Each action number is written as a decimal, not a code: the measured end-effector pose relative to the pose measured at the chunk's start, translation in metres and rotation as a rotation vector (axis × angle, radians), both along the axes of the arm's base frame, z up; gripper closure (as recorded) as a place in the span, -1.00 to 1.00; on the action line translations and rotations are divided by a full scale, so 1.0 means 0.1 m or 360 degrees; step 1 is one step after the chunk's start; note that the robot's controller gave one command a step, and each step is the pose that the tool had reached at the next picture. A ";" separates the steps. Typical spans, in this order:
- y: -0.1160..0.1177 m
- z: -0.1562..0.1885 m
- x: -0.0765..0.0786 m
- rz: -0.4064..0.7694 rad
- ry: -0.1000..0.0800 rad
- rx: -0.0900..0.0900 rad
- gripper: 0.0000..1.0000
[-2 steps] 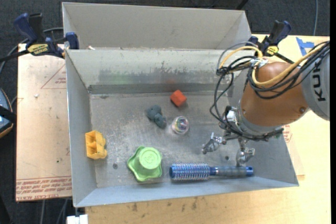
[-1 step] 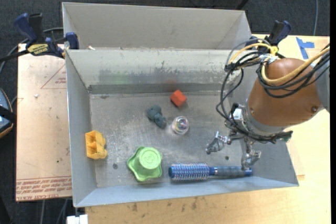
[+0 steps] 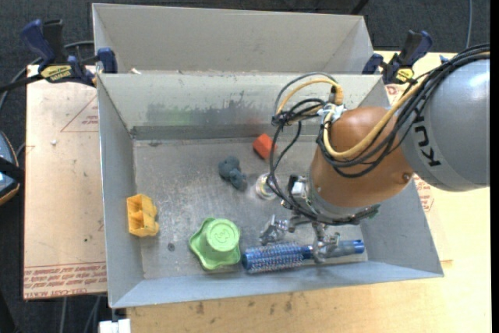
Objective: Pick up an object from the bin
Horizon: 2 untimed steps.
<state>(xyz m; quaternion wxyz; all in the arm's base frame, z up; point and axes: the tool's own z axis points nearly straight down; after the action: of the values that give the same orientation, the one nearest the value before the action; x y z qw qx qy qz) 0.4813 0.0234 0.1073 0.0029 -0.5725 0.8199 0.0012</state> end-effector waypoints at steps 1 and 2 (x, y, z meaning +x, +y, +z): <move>-0.40 -0.30 0.06 -0.0189 -0.0007 0.0000 -1.00; -0.40 -0.28 0.09 -0.0195 -0.0023 0.0002 1.00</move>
Offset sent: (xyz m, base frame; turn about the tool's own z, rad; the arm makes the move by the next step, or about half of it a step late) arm 0.0035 -0.0421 -0.0312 0.1180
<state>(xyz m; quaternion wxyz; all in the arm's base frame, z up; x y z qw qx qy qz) 0.4904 -0.0166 0.0795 0.0094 -0.5211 0.8534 -0.0027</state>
